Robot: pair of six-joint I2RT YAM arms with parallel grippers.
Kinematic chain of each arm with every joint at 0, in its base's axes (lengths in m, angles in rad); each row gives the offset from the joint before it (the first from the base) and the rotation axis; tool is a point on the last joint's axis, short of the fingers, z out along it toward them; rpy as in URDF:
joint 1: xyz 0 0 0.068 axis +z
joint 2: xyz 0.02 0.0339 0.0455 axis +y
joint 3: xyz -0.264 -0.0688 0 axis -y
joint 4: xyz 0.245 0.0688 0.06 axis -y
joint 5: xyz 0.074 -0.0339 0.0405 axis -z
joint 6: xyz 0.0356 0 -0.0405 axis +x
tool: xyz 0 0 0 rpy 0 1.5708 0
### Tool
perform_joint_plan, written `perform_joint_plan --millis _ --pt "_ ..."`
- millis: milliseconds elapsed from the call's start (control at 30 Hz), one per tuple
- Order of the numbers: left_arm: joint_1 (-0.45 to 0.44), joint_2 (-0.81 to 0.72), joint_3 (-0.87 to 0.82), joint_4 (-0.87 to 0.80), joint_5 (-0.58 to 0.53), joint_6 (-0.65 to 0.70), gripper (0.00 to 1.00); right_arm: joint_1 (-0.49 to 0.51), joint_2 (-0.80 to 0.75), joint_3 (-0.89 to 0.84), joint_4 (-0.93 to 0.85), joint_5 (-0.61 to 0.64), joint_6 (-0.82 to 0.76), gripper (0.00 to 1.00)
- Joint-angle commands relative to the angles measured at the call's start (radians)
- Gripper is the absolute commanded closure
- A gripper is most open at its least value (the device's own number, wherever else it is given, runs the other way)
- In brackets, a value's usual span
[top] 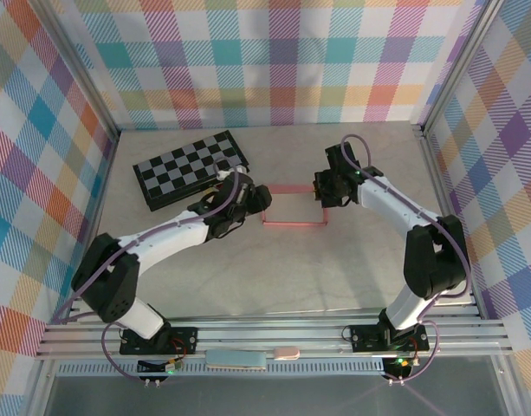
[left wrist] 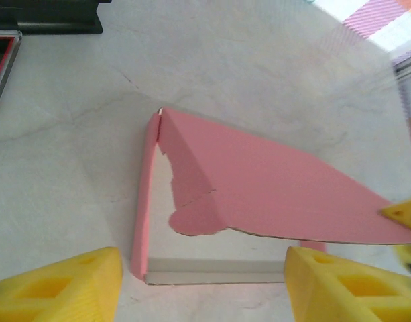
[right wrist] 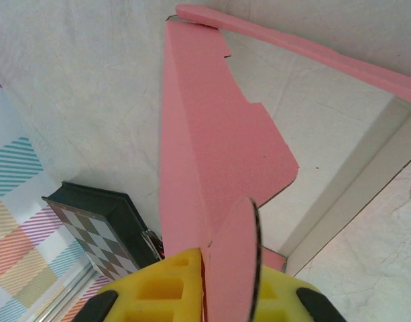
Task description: Fold the paper box
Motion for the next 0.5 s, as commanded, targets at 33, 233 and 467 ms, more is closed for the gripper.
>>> perform_joint_plan --millis 33,233,467 --pt "0.049 0.0 0.121 -0.205 0.064 -0.126 0.3 0.003 -0.013 -0.036 -0.037 -0.009 -0.034 0.91" --pt "0.155 0.208 0.314 -0.324 0.287 -0.164 0.42 0.004 -0.017 -0.062 -0.027 -0.021 -0.039 0.91" --pt "0.171 0.375 0.387 -0.294 0.392 -0.149 0.47 0.003 -0.02 -0.079 -0.019 -0.025 -0.037 0.91"
